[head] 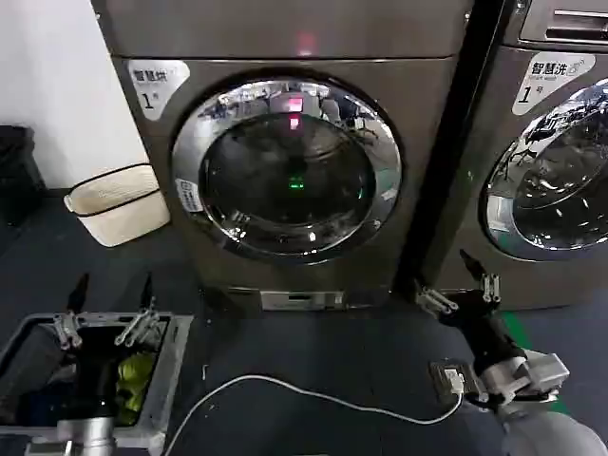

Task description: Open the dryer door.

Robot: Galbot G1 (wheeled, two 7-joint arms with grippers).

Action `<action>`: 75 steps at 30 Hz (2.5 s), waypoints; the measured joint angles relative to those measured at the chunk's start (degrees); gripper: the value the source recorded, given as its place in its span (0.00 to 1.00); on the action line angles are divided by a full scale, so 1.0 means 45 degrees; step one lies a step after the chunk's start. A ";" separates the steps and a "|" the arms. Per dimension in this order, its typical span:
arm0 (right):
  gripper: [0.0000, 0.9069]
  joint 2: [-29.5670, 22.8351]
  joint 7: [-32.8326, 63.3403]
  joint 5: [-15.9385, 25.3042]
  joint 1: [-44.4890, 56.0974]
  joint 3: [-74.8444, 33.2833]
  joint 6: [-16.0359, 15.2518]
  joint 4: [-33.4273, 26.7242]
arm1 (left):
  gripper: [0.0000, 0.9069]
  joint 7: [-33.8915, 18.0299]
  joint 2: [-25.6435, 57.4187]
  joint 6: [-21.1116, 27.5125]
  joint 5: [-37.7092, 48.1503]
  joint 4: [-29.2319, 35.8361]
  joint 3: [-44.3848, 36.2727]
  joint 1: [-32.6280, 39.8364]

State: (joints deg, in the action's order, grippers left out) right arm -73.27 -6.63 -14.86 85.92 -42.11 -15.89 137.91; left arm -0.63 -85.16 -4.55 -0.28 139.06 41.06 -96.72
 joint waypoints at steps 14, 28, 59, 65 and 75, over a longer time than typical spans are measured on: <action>1.00 0.1625 -0.0616 -0.0814 -0.1918 0.1325 -0.0005 -0.1011 | 1.00 0.0243 0.0059 0.0152 -0.0121 0.0074 -0.0234 0.0113; 1.00 0.3549 -0.1826 -0.3310 -0.6897 0.5259 0.0668 -0.4887 | 1.00 0.0290 -0.0013 0.0016 -0.0061 0.0862 0.0078 -0.0485; 1.00 0.0645 -0.3298 -0.3939 -1.3830 1.1791 0.3281 -1.1943 | 1.00 0.0315 -0.0333 -0.0063 -0.0172 0.1354 0.0253 -0.0911; 1.00 0.0080 -0.3375 -0.3936 -1.4400 1.2228 0.3453 -1.2855 | 1.00 0.0314 -0.0399 -0.0078 -0.0210 0.1480 0.0294 -0.1006; 1.00 -0.0657 -0.3466 -0.3864 -1.5193 1.2752 0.3680 -1.4123 | 1.00 0.0307 -0.0488 -0.0164 -0.0257 0.1519 0.0283 -0.1121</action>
State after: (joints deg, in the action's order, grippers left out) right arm -76.23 -22.23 -32.25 17.55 15.28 0.67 74.35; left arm 0.75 -87.36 -5.29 -1.43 145.89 42.34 -101.76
